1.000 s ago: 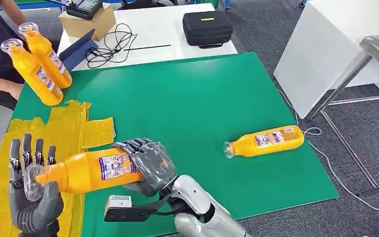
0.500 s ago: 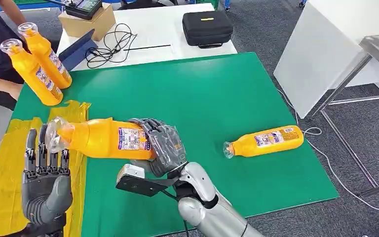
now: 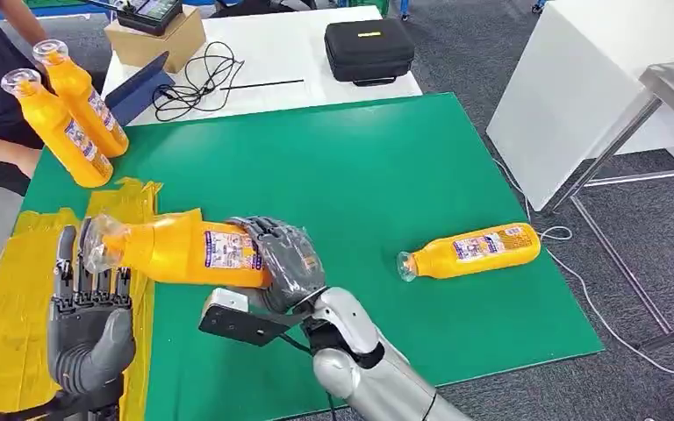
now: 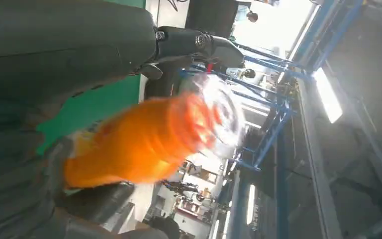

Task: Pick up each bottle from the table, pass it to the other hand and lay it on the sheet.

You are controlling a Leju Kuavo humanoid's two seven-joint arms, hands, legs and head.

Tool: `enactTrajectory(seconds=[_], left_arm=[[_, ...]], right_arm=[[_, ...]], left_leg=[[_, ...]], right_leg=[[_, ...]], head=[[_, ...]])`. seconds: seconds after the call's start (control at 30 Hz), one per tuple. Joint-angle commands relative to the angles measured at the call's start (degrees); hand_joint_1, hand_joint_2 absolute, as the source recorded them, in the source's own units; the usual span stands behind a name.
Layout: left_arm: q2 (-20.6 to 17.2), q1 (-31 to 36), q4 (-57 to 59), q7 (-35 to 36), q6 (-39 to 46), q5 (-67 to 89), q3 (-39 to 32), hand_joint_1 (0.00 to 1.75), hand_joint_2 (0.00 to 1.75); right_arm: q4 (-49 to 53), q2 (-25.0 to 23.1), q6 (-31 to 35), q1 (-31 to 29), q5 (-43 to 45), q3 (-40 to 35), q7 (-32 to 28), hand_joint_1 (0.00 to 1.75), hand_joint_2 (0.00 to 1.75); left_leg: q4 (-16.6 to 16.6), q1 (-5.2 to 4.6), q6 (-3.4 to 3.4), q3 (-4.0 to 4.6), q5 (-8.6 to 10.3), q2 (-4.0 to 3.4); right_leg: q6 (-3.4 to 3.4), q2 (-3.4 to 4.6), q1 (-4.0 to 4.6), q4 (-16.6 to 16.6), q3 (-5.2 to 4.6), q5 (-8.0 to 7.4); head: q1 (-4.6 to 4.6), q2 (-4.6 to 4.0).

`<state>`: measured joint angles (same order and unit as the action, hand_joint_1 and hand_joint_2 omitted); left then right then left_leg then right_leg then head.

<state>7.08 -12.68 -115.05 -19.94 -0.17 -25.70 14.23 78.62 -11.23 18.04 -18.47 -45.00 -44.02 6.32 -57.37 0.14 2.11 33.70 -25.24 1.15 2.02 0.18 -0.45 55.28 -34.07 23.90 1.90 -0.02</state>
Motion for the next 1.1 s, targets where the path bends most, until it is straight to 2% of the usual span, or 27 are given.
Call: enactTrajectory(seconds=[0.03, 0.73, 1.1], left_arm=[[0.6, 0.9, 0.8, 0.4, 0.6, 0.7, -1.5, 0.0, 1.75], [1.8, -0.4, 0.0, 1.1, 4.2, -2.3, -4.9, 0.0, 1.75], [1.2, 0.2, 4.1, 2.0, 5.1, -3.1, -2.8, 0.0, 1.75]], right_arm=[[-0.4, 0.9, -1.5, -2.6, -0.2, -4.8, 0.9, 1.75, 1.75], [4.8, 1.2, -1.8, -3.3, 0.9, -7.3, 0.4, 1.75, 1.75], [4.8, 0.9, -1.1, -3.9, 1.9, -6.3, 0.8, 1.75, 1.75]], left_leg=[[0.0, 0.02, -0.08, -0.16, -0.08, -0.13], [0.0, 0.03, -0.1, -0.19, -0.12, -0.15], [0.0, -0.01, -0.09, -0.25, -0.07, -0.09]], right_leg=[[-0.05, 0.04, 0.03, 0.0, 0.12, 0.06], [-0.07, 0.06, 0.04, 0.0, 0.16, 0.09], [-0.06, -0.01, 0.0, 0.0, 0.23, 0.08]], head=[[0.0, 0.0], [0.0, 0.0], [0.0, 0.0]])
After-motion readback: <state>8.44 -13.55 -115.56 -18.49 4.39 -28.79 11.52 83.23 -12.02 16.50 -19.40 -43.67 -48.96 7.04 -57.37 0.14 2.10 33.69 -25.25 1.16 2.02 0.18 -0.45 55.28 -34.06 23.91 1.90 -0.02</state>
